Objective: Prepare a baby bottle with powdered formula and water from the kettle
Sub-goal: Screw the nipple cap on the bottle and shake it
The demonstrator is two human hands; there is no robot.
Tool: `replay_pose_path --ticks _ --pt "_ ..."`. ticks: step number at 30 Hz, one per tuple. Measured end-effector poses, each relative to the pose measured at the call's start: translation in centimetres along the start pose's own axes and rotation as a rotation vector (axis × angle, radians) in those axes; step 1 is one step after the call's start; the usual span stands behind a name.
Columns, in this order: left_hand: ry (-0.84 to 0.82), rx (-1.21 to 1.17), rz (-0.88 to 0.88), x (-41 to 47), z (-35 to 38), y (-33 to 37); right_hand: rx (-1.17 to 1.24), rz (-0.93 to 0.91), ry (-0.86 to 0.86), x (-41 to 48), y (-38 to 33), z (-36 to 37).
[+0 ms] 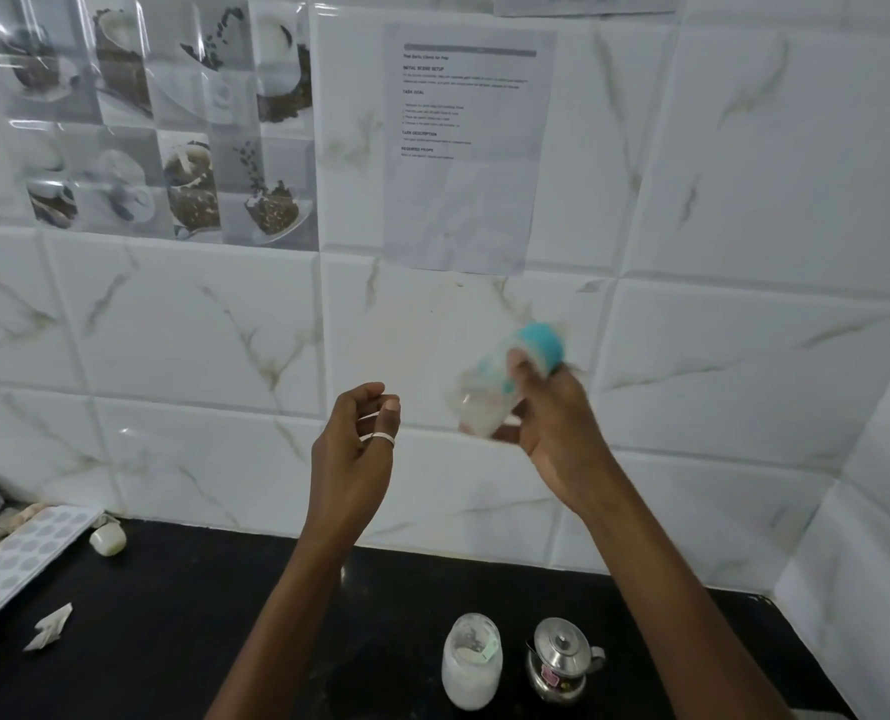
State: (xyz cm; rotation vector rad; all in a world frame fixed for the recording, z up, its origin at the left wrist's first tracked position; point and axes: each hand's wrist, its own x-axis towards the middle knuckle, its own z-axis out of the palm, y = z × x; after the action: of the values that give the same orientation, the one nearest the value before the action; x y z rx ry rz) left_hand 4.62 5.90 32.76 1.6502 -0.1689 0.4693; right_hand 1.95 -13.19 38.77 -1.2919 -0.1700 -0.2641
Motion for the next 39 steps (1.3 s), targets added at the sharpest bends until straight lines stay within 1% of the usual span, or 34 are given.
replay_pose_path --ticks 1,2,3,6,7,8,9,11,12,13,14,16,17,18,19,21,22,23,24,25,27,28,29,30,32,33,34,35,37,38,39 --pt "-0.001 0.003 0.004 0.0 0.0 0.0 -0.145 0.033 -0.07 -0.5 0.1 0.1" --pt "-0.003 0.005 0.005 0.0 0.1 0.0 -0.209 0.032 -0.094 -0.6 0.1 0.0" --pt "-0.002 0.002 0.004 -0.1 0.0 0.0 -0.166 0.005 -0.075 -0.5 -0.1 -0.2" --pt "0.0 -0.014 -0.004 -0.1 -0.2 -0.1 0.262 -0.082 0.093 0.3 -0.9 -0.8" --pt "0.001 -0.014 -0.006 -0.1 -0.2 -0.1 0.329 -0.116 0.118 0.6 -1.1 -0.9" --pt "0.001 -0.014 -0.005 -0.1 -0.2 -0.1 0.307 -0.13 0.108 0.6 -1.1 -0.9" --pt "0.001 -0.012 -0.004 0.0 -0.2 -0.1 0.205 -0.105 0.069 0.5 -0.8 -0.8" --pt "0.001 -0.012 -0.002 0.0 0.0 0.0 -0.09 -0.023 -0.089 -0.2 -0.3 -0.5" --pt "0.0 -0.012 -0.001 0.0 0.1 0.0 -0.174 -0.007 -0.129 -0.4 -0.2 -0.5" --pt "-0.001 -0.012 -0.001 0.0 0.2 0.0 -0.157 -0.025 -0.121 -0.4 -0.5 -0.6" --pt "-0.003 -0.013 -0.001 -0.1 0.2 0.0 -0.056 -0.057 -0.082 -0.4 -0.9 -0.6" --pt "-0.006 -0.014 -0.004 -0.2 0.1 -0.1 0.235 -0.113 0.038 0.0 -1.6 -0.8" --pt "-0.005 -0.013 -0.006 -0.2 0.1 -0.1 0.319 -0.137 0.092 0.4 -1.8 -0.8" --pt "-0.004 -0.011 -0.006 -0.2 0.1 -0.1 0.315 -0.14 0.11 0.5 -1.7 -0.6" --pt "-0.003 -0.007 -0.004 -0.1 0.1 -0.1 0.231 -0.115 0.094 0.5 -1.4 -0.4" --pt "-0.004 0.001 0.003 0.0 0.2 0.0 -0.072 -0.028 -0.051 -0.1 -0.6 -0.1" --pt "-0.006 0.005 0.007 0.0 0.2 0.0 -0.176 0.002 -0.118 -0.3 -0.3 -0.2" --pt "-0.008 0.006 0.008 0.0 0.2 0.0 -0.193 0.001 -0.133 -0.3 -0.3 -0.4" --pt "-0.009 0.003 0.005 0.0 0.2 0.0 -0.118 -0.025 -0.112 -0.3 -0.5 -0.4" --pt "-0.009 -0.002 0.002 0.0 0.2 0.0 0.016 -0.056 -0.057 -0.2 -0.8 -0.4" --pt "-0.004 -0.006 -0.005 0.0 0.0 -0.1 0.299 -0.117 0.097 0.4 -1.3 -0.5" --pt "-0.002 -0.004 -0.007 0.0 -0.1 -0.2 0.347 -0.14 0.142 0.7 -1.2 -0.5" --pt "0.0 -0.002 -0.009 0.0 -0.1 -0.2 0.316 -0.141 0.143 0.7 -0.9 -0.4" --pt "0.0 0.0 -0.01 0.0 -0.1 -0.2 0.212 -0.117 0.111 0.4 -0.5 -0.1" --pt "-0.001 0.007 -0.005 0.0 0.1 -0.2 -0.09 -0.041 -0.045 -0.2 0.2 0.2" --pt "-0.003 0.01 -0.003 0.0 0.2 -0.2 -0.178 -0.019 -0.089 -0.2 0.4 0.1" --pt "-0.005 0.008 -0.004 0.0 0.2 -0.2 -0.172 -0.024 -0.087 -0.2 0.3 0.0" --pt "-0.005 0.003 -0.006 0.0 0.3 -0.2 -0.077 -0.049 -0.051 -0.1 0.0 -0.1" --pt "-0.002 -0.007 -0.017 0.0 0.2 -0.4 0.217 -0.092 0.071 0.3 -0.8 -0.1" --pt "0.0 -0.011 -0.022 0.0 0.1 -0.4 0.314 -0.123 0.123 0.6 -1.0 -0.1" --pt "0.001 -0.012 -0.027 0.1 0.0 -0.5 0.333 -0.145 0.141 0.8 -1.0 0.0"
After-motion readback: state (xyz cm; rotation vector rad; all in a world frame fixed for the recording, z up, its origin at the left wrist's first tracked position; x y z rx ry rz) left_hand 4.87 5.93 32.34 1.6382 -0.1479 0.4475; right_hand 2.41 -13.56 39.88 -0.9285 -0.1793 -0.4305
